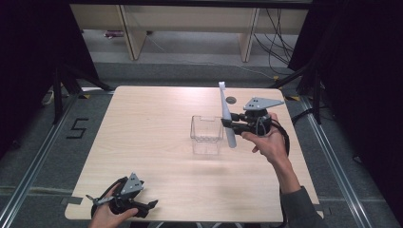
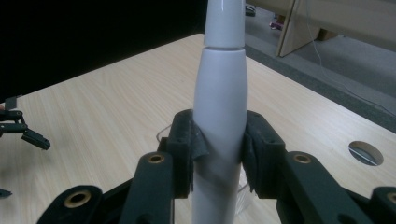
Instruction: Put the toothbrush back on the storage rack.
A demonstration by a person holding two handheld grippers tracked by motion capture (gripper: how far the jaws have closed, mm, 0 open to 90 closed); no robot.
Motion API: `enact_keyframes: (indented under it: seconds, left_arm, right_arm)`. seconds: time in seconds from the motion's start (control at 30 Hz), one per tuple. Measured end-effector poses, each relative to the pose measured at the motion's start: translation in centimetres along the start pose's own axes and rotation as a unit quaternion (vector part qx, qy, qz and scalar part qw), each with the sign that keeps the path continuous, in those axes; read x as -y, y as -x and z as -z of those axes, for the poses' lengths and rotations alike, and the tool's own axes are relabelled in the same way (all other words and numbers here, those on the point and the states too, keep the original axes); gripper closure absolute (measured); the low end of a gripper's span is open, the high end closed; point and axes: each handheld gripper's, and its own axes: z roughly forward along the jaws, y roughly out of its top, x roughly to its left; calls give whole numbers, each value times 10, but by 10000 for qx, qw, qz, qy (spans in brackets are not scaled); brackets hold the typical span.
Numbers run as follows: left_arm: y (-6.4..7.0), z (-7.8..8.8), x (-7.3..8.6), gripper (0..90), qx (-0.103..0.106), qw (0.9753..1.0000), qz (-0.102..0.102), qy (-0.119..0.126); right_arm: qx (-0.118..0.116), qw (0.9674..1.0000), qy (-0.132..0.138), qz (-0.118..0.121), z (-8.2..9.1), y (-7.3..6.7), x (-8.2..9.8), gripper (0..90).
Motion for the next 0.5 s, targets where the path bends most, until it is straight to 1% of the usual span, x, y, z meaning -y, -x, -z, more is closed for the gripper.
enact_keyframes:
  seconds: [0.03, 0.07, 0.1, 0.13, 0.2, 0.23, 0.27, 0.3, 0.33, 0.37, 0.4, 0.43, 0.47, 0.5]
  left_arm:
    - [0, 0, 0, 148, 3, 10000, -2, -3]
    - [0, 0, 0, 148, 3, 10000, -2, -3]
    - [0, 0, 0, 148, 4, 10000, -18, 0]
    - [0, 0, 0, 148, 3, 10000, -2, 11]
    - [0, 1, 0, 148, 2, 10000, -19, 11]
    - [0, 0, 0, 148, 1, 10000, -4, 16]
    - [0, 0, 0, 148, 3, 10000, -9, 9]
    - [0, 0, 0, 148, 6, 10000, -7, 9]
    - [0, 0, 0, 148, 6, 10000, -7, 9]
    - [0, 1, 0, 148, 7, 10000, -21, 6]
    - [0, 1, 0, 148, 8, 10000, -27, 14]
    - [-1, 1, 0, 148, 18, 10000, -32, 15]
    - [-1, 1, 0, 148, 18, 10000, -32, 15]
    - [0, 1, 0, 148, 19, 10000, -30, 19]
  right_arm:
    - [-34, 10000, -9, -44, -1, -1, -2, 667]
    - [-12, 10000, 16, -7, -2, 0, -4, 667]
    - [12, 10000, 68, -31, -5, -1, -6, 667]
    - [-74, 9999, -11, -69, -6, -1, -8, 667]
    - [-56, 10000, -10, -75, -7, -1, -9, 667]
    - [-46, 10000, 61, 2, -11, -1, -12, 667]
    - [-21, 10000, 25, 1, -12, -1, -14, 667]
    - [-91, 9999, -9, -44, -13, -2, -15, 667]
    - [-91, 9999, -9, -44, -13, -2, -15, 667]
    - [-97, 9999, -31, -52, -17, -2, -18, 667]
    - [-101, 9999, -46, -31, -19, -1, -19, 667]
    - [-36, 10000, -12, 23, -21, 0, -20, 667]
    - [-36, 10000, -12, 23, -21, 0, -20, 667]
    - [-60, 9998, -134, -131, -23, 0, -22, 667]
